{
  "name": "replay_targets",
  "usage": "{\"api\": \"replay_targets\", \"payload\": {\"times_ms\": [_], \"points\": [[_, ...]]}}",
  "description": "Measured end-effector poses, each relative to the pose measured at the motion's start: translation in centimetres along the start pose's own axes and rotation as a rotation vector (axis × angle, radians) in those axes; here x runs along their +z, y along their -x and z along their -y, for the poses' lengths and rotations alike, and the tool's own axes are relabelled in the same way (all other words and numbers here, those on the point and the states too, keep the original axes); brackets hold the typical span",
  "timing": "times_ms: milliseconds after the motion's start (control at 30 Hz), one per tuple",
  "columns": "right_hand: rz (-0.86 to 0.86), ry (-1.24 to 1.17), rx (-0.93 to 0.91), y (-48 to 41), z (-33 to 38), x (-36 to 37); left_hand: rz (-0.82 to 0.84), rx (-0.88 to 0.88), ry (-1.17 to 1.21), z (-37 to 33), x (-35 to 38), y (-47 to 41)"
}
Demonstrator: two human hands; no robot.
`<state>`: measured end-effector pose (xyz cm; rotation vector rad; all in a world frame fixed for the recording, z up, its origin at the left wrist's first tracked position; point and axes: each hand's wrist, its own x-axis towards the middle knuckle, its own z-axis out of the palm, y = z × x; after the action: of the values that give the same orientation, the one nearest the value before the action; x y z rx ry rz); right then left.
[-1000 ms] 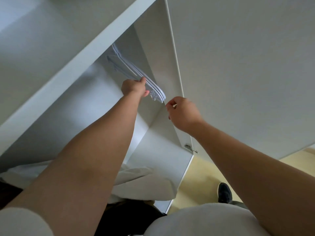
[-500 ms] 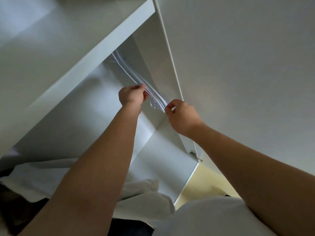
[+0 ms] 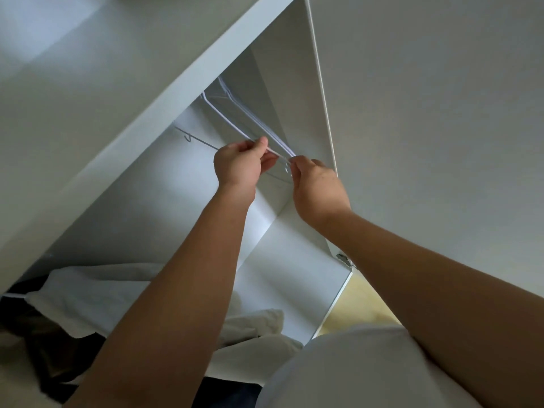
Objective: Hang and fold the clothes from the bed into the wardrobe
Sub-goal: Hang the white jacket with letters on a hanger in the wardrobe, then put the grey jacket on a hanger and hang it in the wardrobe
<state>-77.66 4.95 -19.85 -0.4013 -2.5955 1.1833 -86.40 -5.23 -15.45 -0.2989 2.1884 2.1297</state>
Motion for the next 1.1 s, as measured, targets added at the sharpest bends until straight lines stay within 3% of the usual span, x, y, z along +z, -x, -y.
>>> {"api": "replay_targets", "payload": {"times_ms": [167, 233, 367, 533, 733, 867, 1000, 1100], "points": [[-0.076, -0.049, 0.050, 1.1, 0.6, 1.1, 0.145, -0.032, 0.014, -0.7, -1.4, 0.1], [-0.090, -0.019, 0.086, 2.5, -0.2, 1.4, 0.188, -0.084, 0.128, -0.6, -2.3, 0.0], [-0.150, 0.017, 0.244, 6.5, -3.2, 1.3, 0.152, -0.085, 0.296, -0.3, -3.0, -0.4], [-0.261, 0.049, 0.480, 12.1, -6.4, 1.0, 0.409, -0.211, 0.291, 2.0, -1.6, 2.5], [-0.230, 0.081, 0.761, 17.2, -10.0, -2.0, 0.498, -0.327, 0.156, 4.4, 2.0, 9.3], [-0.093, 0.165, 0.810, 19.6, -10.7, -4.4, 0.565, -0.274, 0.055, 5.7, 4.4, 14.7], [-0.157, 0.056, 0.702, 23.4, -12.1, -8.7, 0.665, -0.159, -0.086, 8.0, 7.7, 21.8], [-0.237, 0.027, 0.673, 27.9, -15.2, -13.5, 0.755, 0.038, -0.311, 9.9, 11.0, 28.0]]}}
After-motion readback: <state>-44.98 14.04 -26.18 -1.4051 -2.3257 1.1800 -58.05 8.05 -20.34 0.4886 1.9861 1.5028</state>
